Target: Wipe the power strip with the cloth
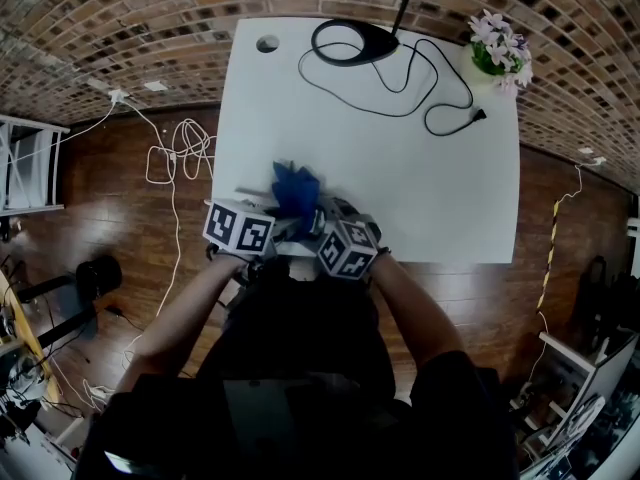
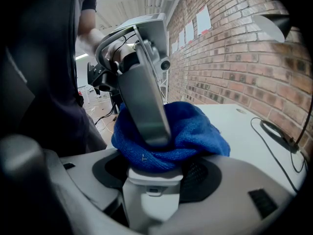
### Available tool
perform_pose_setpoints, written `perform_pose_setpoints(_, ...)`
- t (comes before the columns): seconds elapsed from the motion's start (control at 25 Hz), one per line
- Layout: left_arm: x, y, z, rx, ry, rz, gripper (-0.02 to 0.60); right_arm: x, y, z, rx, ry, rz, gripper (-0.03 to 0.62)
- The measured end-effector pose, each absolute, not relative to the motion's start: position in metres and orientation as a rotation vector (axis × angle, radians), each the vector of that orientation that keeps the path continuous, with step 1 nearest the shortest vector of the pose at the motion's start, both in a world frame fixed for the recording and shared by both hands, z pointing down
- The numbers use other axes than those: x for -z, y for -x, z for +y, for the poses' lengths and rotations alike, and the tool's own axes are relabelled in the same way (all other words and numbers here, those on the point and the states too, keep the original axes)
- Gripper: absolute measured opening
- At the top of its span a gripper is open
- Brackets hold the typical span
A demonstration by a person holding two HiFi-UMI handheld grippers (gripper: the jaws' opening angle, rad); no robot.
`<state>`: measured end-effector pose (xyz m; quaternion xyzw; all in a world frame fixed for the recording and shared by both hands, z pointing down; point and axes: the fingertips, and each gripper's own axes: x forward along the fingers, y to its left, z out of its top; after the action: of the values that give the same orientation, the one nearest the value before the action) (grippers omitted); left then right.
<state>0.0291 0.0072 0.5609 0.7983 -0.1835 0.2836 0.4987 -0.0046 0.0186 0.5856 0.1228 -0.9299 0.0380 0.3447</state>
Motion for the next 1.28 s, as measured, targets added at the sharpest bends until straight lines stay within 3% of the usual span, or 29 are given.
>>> perform_pose_setpoints(1.28, -0.56, -0.042, 0.008, -0.666, -1.997, -0.484, 0.057, -0.586, 0.003, 0.017, -0.125, -0.327, -2.404, 0.279)
